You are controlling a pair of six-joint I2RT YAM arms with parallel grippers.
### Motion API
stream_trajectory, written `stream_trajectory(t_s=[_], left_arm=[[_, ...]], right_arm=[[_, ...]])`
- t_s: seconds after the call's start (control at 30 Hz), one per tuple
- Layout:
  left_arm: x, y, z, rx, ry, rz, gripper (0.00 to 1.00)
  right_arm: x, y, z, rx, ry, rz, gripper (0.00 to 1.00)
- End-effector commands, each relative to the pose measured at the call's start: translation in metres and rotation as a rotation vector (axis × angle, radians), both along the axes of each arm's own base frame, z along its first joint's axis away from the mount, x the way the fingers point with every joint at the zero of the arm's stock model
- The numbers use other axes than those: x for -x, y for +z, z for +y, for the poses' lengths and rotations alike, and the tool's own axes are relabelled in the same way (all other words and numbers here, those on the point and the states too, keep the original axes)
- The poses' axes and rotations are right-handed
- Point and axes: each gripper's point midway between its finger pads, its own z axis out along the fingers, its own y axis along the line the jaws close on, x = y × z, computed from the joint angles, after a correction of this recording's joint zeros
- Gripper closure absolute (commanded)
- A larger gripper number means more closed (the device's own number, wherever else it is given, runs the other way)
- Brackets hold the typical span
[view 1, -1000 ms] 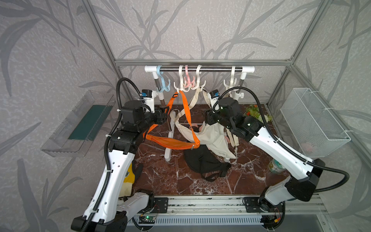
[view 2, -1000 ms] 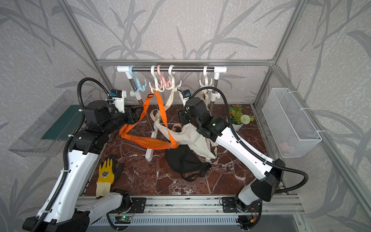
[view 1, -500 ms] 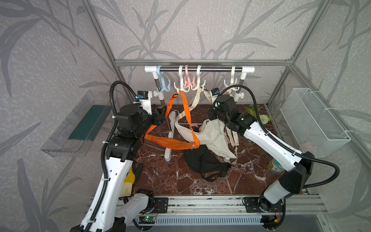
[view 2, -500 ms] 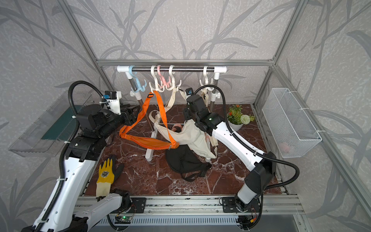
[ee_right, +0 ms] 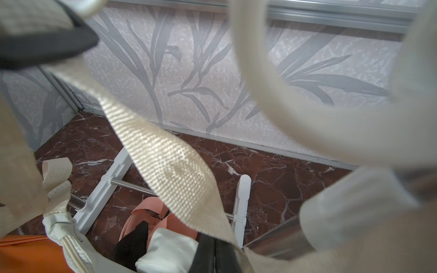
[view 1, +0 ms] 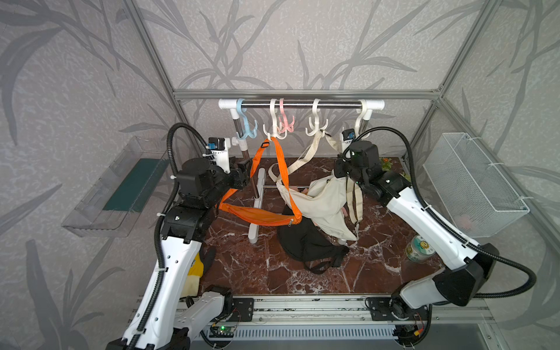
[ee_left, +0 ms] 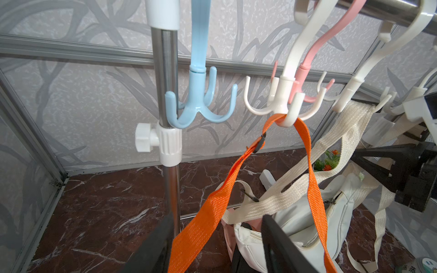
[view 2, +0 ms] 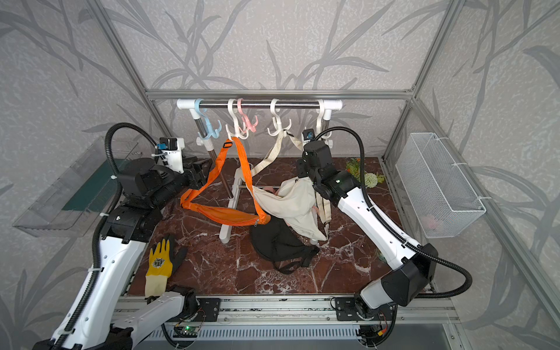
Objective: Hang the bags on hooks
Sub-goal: Adjust the bag at the hook, then pick up the bag from the center of the board.
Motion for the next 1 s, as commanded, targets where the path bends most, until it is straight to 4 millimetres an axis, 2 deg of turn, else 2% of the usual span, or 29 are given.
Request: stream_trajectory(t_s=[0.0,0.07,0.13,0.3,0.43,0.6,0.7,0.9,0.97], left_arm=[[0.001,0.004,0.006,-0.015,0.024,-0.036,0.39],[0.001,0.002,0.007,-0.013,0.032,-0.040,0.39],[0.000,0.001,0.007,-0.008,0.031,-0.042,0.38],[-0.003,-0.001,0.008,0.005,0.040,-0.051,0.37],[-0.005,-0.003,0.009,0.006,0.046,-0.055,0.37],[-0.006,-0.005,0.010,0.013,0.059,-0.060,0.37],[-0.006,-0.006,0.011,0.013,0.065,-0.064,0.37],[-0.005,-0.005,0.014,0.012,0.079,-0.080,0.37],[-0.004,-0.004,0.016,0.014,0.088,-0.089,0.36]], right_arm=[[0.017,0.018,0.003,-0.029,0.087,-0.029,0.62],[0.033,0.025,0.018,-0.059,0.203,-0.050,0.44],[0.049,0.031,0.028,-0.078,0.292,-0.067,0.36],[0.088,0.034,0.047,-0.053,0.432,-0.093,0.32],[0.116,0.013,0.053,0.027,0.495,-0.085,0.31],[0.154,-0.032,0.059,0.111,0.586,-0.031,0.31],[0.180,-0.068,0.066,0.169,0.649,0.044,0.31],[0.227,-0.166,0.098,0.190,0.666,0.311,0.33],[0.237,-0.190,0.107,0.195,0.642,0.378,0.33]])
